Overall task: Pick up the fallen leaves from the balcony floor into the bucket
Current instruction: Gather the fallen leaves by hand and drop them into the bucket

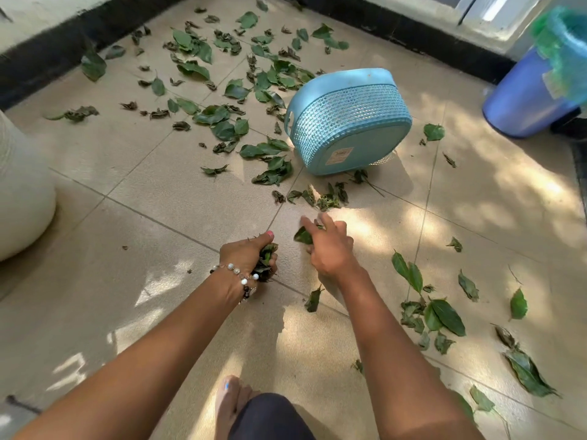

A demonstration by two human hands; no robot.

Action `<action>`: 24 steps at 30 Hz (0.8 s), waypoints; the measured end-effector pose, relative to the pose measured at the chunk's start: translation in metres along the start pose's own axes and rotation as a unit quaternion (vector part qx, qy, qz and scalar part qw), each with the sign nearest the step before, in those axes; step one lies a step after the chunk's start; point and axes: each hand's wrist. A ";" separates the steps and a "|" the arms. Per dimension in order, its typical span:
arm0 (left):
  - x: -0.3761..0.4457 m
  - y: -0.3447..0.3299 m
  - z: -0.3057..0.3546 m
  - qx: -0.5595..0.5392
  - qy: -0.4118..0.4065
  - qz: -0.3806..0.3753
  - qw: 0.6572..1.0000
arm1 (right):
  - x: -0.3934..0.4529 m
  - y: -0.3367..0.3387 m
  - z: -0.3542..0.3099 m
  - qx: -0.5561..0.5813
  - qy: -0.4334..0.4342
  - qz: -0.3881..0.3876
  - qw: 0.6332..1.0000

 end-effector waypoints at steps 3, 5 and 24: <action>0.000 0.002 0.000 0.008 0.006 0.001 1.000 | -0.004 -0.017 0.005 0.008 0.044 0.047 0.998; -0.002 0.002 -0.003 0.011 0.011 0.000 1.000 | -0.013 -0.024 0.010 -0.006 0.062 0.104 0.993; -0.022 0.003 -0.033 0.044 0.007 -0.012 0.999 | -0.092 -0.089 0.006 0.154 0.004 0.135 0.979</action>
Point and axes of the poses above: each hand's wrist, its own x-axis towards the middle knuckle, its own y-axis out of the back of the hand, z = x × y, and after that the axes turned 15 degrees about -z, right-handed
